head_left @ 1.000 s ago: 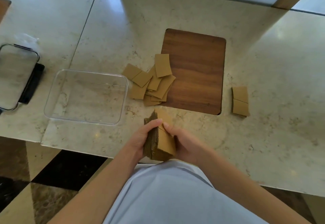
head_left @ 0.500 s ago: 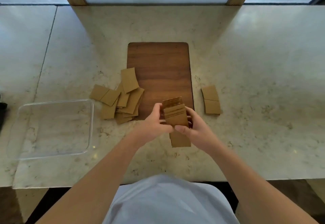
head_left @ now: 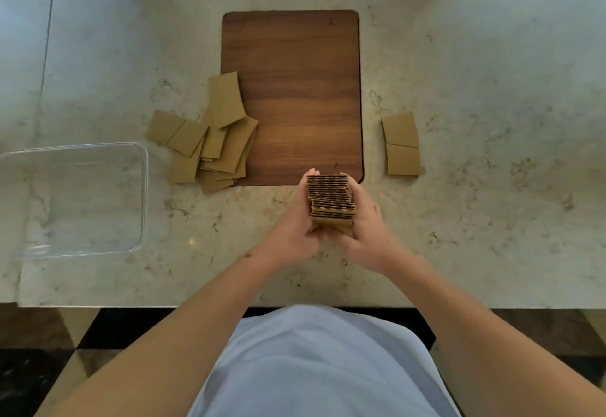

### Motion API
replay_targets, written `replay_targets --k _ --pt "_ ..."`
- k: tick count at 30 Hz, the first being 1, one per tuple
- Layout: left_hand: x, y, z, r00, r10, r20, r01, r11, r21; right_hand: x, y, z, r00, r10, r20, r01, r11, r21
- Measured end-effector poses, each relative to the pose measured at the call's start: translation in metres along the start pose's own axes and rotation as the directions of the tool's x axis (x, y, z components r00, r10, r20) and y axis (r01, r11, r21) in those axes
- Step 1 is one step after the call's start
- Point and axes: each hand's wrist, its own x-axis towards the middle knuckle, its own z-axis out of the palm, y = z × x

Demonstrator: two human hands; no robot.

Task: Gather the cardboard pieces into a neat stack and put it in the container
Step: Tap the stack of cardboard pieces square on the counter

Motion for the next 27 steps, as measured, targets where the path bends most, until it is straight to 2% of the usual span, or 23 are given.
replay_targets --k 2,4,6,9,11,13,14,17,19,24,27 --pt "0.009 0.009 0.001 0.996 -0.092 -0.006 0.090 0.979 -0.181 0.005 -0.010 -0.008 0.998 0.043 0.043 -0.048 0.992 0.119" --pt "0.020 0.019 0.004 0.982 -0.181 -0.050 0.153 0.925 -0.348 0.009 -0.012 -0.015 0.999 0.013 0.050 -0.025 0.969 0.245" --pt "0.028 0.024 0.002 0.977 -0.194 -0.087 0.146 0.909 -0.391 0.010 -0.016 -0.022 1.000 0.003 0.018 -0.008 0.964 0.267" --pt "0.022 0.030 0.001 0.974 -0.200 -0.106 0.157 0.934 -0.321 0.009 -0.025 -0.026 1.000 0.004 0.001 -0.004 0.941 0.340" --pt "0.011 0.023 0.003 0.982 -0.163 -0.096 0.141 0.970 -0.198 0.008 -0.018 -0.027 0.999 -0.043 -0.008 0.044 0.956 0.289" --pt "0.002 0.019 0.005 0.975 -0.205 -0.091 0.200 0.978 -0.061 0.004 -0.009 -0.025 0.998 -0.065 0.015 0.058 0.957 0.285" --pt "-0.002 0.017 0.007 0.975 -0.205 -0.081 0.202 0.978 -0.043 0.002 -0.005 -0.024 0.998 -0.063 0.030 0.053 0.959 0.278" --pt "-0.006 0.016 0.008 0.997 -0.043 -0.069 0.040 0.998 -0.048 -0.003 0.005 -0.024 0.996 -0.068 0.053 0.057 0.981 0.184" --pt "-0.006 0.017 0.009 0.996 -0.002 -0.093 -0.002 0.999 -0.044 -0.003 0.009 -0.022 0.997 -0.061 0.047 0.055 0.989 0.136" --pt "-0.005 0.005 0.013 0.996 0.004 -0.091 0.000 0.999 0.043 0.003 0.021 -0.009 0.998 -0.055 -0.040 0.052 0.994 -0.092" --pt "-0.004 0.003 0.016 0.996 -0.042 -0.085 0.048 0.996 0.073 0.005 0.022 -0.001 0.994 -0.063 -0.085 0.051 0.989 -0.137"
